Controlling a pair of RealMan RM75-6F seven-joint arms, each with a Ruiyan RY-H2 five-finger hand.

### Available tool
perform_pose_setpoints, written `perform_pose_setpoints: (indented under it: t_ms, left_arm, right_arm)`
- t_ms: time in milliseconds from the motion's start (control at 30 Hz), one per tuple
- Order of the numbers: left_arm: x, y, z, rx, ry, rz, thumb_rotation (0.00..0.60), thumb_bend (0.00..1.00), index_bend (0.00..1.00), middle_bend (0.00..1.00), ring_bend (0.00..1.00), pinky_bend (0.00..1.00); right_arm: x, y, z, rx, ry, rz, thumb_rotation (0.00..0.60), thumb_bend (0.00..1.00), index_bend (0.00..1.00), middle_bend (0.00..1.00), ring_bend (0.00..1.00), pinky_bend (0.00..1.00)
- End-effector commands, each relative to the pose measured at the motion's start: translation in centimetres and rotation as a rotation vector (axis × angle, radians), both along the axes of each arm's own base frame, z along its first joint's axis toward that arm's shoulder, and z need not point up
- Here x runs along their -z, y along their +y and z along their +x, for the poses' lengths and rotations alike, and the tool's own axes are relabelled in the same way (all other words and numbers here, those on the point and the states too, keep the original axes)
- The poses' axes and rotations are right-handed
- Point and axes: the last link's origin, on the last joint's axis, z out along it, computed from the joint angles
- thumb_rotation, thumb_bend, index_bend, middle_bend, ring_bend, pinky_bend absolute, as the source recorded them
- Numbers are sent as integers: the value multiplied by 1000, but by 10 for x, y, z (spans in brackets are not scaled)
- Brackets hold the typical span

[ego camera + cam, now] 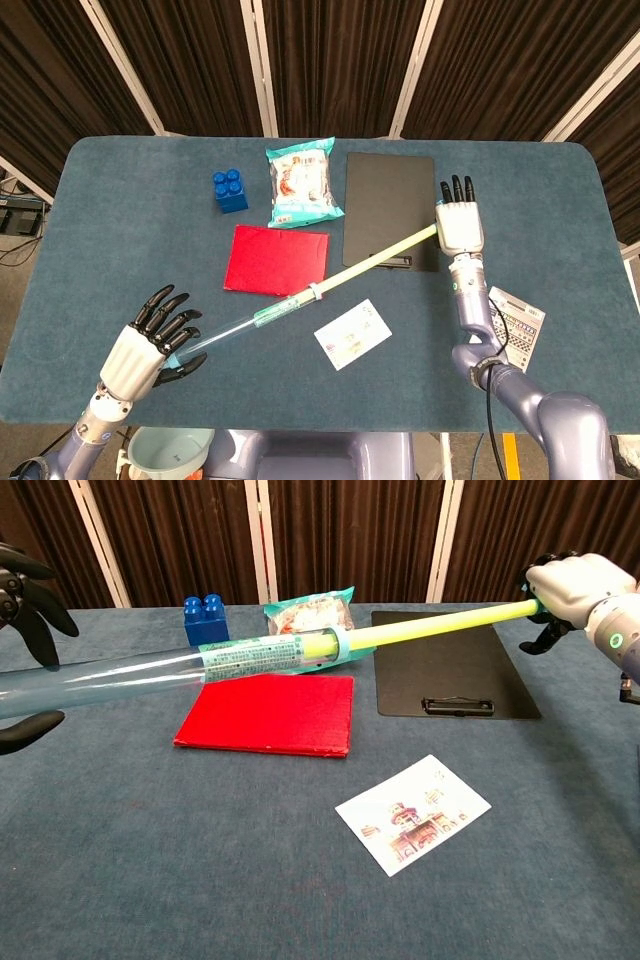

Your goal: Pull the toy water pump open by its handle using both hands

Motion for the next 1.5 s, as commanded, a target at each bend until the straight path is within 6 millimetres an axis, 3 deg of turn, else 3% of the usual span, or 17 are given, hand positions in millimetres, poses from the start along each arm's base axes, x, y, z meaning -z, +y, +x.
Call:
perform_pose_setpoints:
  t_ms: [33, 367, 433, 467, 500, 533, 600, 700, 833, 967, 1133, 1300, 1500]
  left_arm:
    - [0, -1, -1, -2, 0, -2, 600, 439, 756, 364, 179, 143]
    - [0, -5, -1, 4, 0, 2, 600, 438, 756, 363, 179, 143]
    - [1, -3, 0, 0, 3, 7, 600, 433, 756, 363, 179, 143]
    - [1, -2, 0, -3, 6, 10, 600, 430, 755, 363, 179, 143]
    - [3, 0, 1, -5, 10, 8, 600, 417, 738, 363, 179, 143]
    - [5, 2, 1, -6, 13, 3, 600, 387, 690, 357, 179, 143]
    - [8, 5, 2, -7, 24, -7, 600, 312, 564, 334, 179, 143]
    - [16, 10, 0, -13, 77, -23, 600, 244, 414, 306, 178, 142]
    - [22, 13, -1, -27, 91, -36, 600, 219, 312, 299, 177, 142]
    - [26, 16, -6, -51, 97, -47, 600, 197, 216, 283, 174, 142]
    - [30, 23, -17, -92, 124, -69, 600, 111, 18, 203, 138, 142]
    - [30, 27, -24, -127, 117, -83, 600, 59, 0, 124, 101, 142]
    - [15, 31, -30, -158, 75, -83, 600, 49, 0, 111, 100, 142]
  right_arm:
    - [-3, -5, -2, 13, 20, -9, 600, 301, 917, 178, 0, 0]
    - [-14, -11, -9, 25, 31, -41, 600, 292, 915, 178, 0, 0]
    - [-15, -10, -11, 22, 31, -42, 600, 266, 870, 156, 0, 0]
    - [-15, -9, -11, 22, 25, -42, 600, 256, 833, 141, 0, 0]
    - [-14, -8, -12, 23, 18, -40, 600, 237, 715, 111, 0, 0]
    - [-14, -6, -13, 25, 12, -36, 600, 217, 503, 75, 0, 0]
    - [-12, -3, -15, 26, 8, -27, 600, 182, 265, 21, 0, 0]
    - [-8, 7, -17, 5, 4, 6, 600, 141, 144, 0, 0, 0]
    - [-2, 21, -17, -26, 2, 63, 600, 117, 47, 0, 0, 0]
    - [4, 35, -20, -21, -22, 110, 600, 102, 0, 0, 0, 0]
    - [9, 60, -26, -46, -1, 157, 600, 68, 0, 0, 0, 0]
    - [11, 73, -24, -62, -4, 178, 600, 17, 0, 0, 0, 0]
    - [7, 87, -8, -115, 17, 186, 600, 0, 0, 0, 0, 0]
